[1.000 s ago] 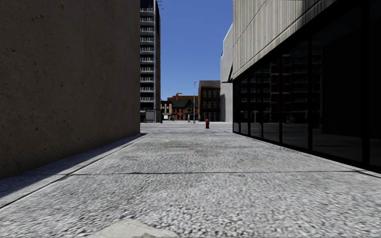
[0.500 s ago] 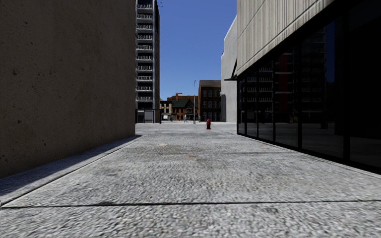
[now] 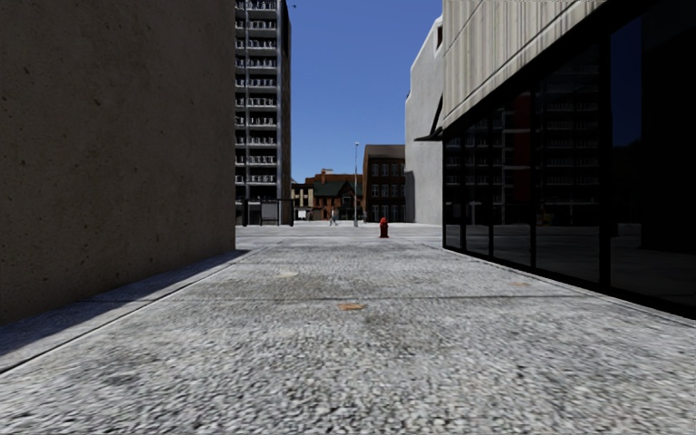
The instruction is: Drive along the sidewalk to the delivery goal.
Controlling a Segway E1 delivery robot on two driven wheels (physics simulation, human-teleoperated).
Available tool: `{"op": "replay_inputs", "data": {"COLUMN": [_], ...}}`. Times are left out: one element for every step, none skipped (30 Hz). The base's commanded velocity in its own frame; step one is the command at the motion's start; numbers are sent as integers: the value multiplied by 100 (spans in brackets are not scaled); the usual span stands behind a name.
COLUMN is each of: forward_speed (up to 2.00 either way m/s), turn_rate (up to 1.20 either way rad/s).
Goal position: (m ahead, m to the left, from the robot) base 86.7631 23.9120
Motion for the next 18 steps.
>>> {"op": "replay_inputs", "data": {"forward_speed": [200,200,200,200,200,200,200,200,200,200,200,200,200,200,200,200,200,200], "turn_rate": [0,0,0,0,0,0,0,0,0,0,0,0,0,0,0,0,0,0]}}
